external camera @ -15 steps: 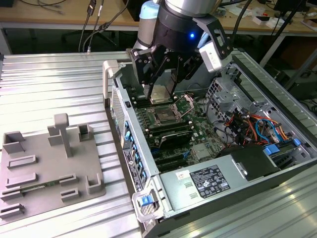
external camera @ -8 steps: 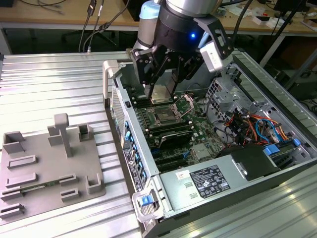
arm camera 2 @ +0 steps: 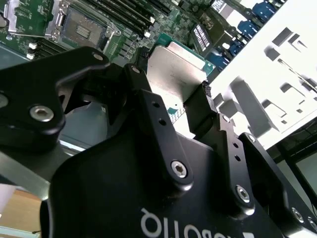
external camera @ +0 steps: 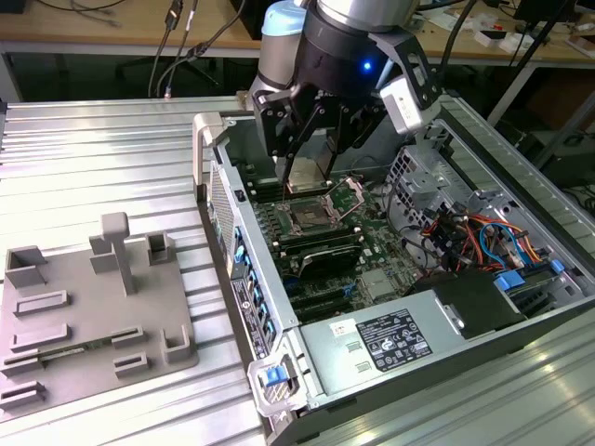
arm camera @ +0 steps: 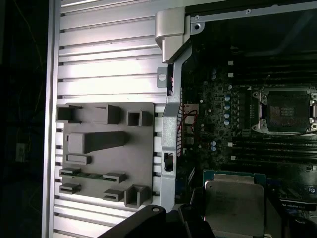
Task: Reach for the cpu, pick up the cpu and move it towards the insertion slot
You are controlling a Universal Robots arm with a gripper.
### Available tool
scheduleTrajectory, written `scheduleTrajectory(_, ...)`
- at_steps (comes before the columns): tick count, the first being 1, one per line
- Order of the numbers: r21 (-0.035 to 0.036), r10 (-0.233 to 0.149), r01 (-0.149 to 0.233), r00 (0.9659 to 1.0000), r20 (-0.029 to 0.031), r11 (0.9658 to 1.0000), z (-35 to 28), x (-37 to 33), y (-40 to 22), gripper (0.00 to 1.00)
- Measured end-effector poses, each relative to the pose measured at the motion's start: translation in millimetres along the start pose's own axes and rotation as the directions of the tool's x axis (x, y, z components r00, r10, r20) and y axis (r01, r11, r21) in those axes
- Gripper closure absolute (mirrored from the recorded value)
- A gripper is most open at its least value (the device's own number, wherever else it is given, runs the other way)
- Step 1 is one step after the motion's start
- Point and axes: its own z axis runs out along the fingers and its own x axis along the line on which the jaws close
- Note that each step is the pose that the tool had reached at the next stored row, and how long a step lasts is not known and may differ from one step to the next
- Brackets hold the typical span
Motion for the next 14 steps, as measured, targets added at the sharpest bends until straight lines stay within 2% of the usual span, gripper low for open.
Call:
scheduleTrajectory(7, 0.0001, 0.0, 0.0, 1.0, 0.0, 1.0, 0.4, -6.9, 4.0, 0.45)
scheduleTrajectory(9, 0.0, 0.0, 0.0, 1.0, 0.0001, 1.0, 0.8, -11.0, 6.2, 0.45)
scheduleTrajectory(14, 0.0001, 0.0, 0.0, 1.0, 0.0, 1.0, 0.8, -16.2, 6.6, 0.45)
